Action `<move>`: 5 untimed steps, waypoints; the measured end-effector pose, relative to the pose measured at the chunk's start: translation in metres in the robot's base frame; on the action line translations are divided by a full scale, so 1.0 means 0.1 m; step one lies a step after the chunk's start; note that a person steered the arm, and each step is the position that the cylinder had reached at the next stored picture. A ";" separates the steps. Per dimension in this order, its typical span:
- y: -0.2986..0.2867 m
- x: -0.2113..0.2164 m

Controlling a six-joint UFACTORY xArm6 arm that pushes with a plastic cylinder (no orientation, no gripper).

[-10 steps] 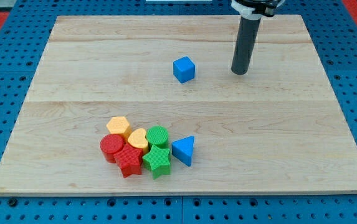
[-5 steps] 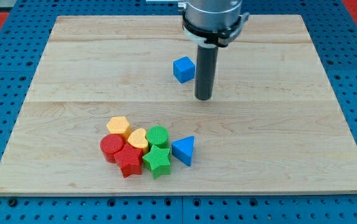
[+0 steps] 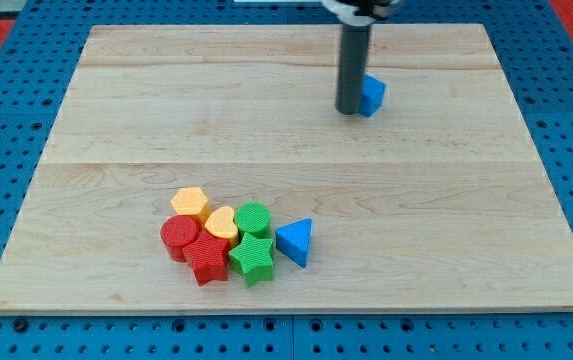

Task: Move the blue cube to the top right of the board

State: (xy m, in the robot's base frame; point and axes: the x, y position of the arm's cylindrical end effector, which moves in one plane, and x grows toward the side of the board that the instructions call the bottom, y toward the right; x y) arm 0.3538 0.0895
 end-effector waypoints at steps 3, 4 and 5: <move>0.67 -0.26; 1.02 -0.38; 1.18 -0.59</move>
